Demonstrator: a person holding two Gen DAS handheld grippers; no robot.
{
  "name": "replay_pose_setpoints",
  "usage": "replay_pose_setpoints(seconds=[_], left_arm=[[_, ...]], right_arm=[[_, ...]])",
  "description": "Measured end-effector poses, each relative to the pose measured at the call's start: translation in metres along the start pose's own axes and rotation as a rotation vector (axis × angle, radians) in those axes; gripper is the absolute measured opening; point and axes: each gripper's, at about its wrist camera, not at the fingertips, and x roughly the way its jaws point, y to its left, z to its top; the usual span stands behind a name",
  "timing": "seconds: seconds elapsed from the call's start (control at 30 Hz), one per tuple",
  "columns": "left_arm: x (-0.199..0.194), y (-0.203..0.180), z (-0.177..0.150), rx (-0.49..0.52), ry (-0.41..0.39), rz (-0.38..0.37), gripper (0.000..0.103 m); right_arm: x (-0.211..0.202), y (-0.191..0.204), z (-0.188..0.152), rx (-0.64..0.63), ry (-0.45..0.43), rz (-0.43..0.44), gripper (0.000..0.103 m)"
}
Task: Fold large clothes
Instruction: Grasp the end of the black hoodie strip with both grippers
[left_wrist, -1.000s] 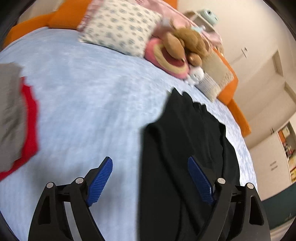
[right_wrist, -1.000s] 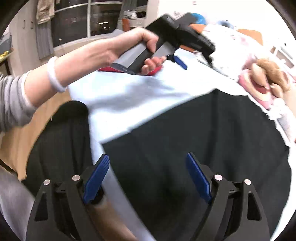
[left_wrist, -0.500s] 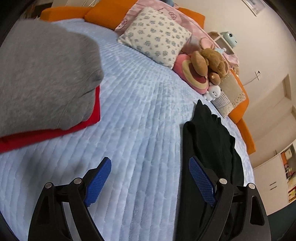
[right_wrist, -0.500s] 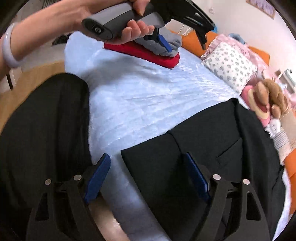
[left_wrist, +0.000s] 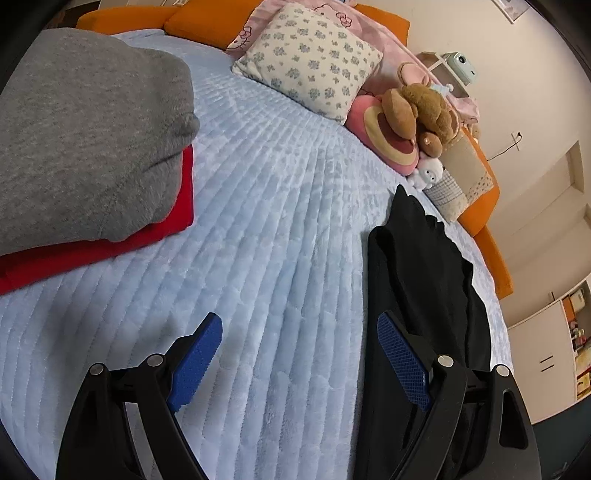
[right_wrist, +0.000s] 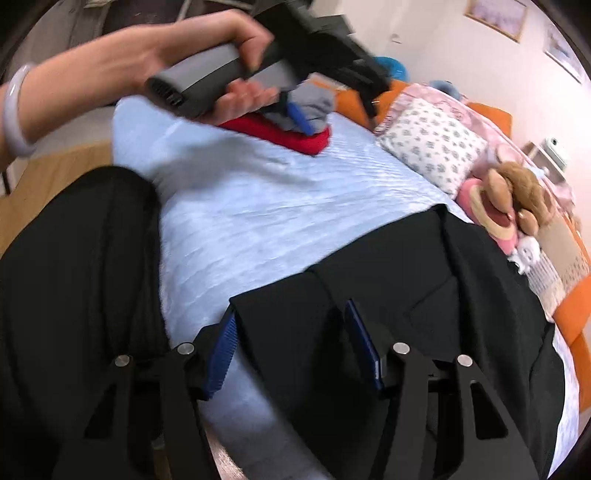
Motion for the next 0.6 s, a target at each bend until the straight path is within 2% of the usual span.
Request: replay_pose_setpoints(seconds=[0.1,0.2,0.33,0.4,0.47,0.57,0.6], left_arm=[[0.003,-0.001,0.000,-0.004,0.005,-0.003,0.088],[0.007,-0.005,0.001,-0.001,0.017,-0.008,0.088],[0.025,-0.014,0.009,0.006,0.058,-0.035,0.088],[0.034,-0.022,0.014,0.008,0.079,-0.049,0.088],[0.048,-0.038,0.022,0.038,0.093,-0.053,0.088],[0.078,-0.069,0.036,0.086,0.126,-0.112,0.088],[0.094,-0.078,0.044,0.085,0.154,-0.161,0.088]], right_arm=[[0.009,0.001,-0.002,-0.008,0.033,-0.042,0.065],[0.010,0.010,0.002,-0.057,0.015,-0.051,0.062],[0.016,0.022,0.007,-0.111,0.014,-0.033,0.040],[0.019,0.016,0.009,-0.075,0.022,0.002,0.032],[0.018,0.006,0.008,-0.028,0.026,0.022,0.018],[0.012,-0.012,0.006,0.090,0.015,0.097,0.013],[0.009,-0.015,0.006,0.113,0.006,0.109,0.013]])
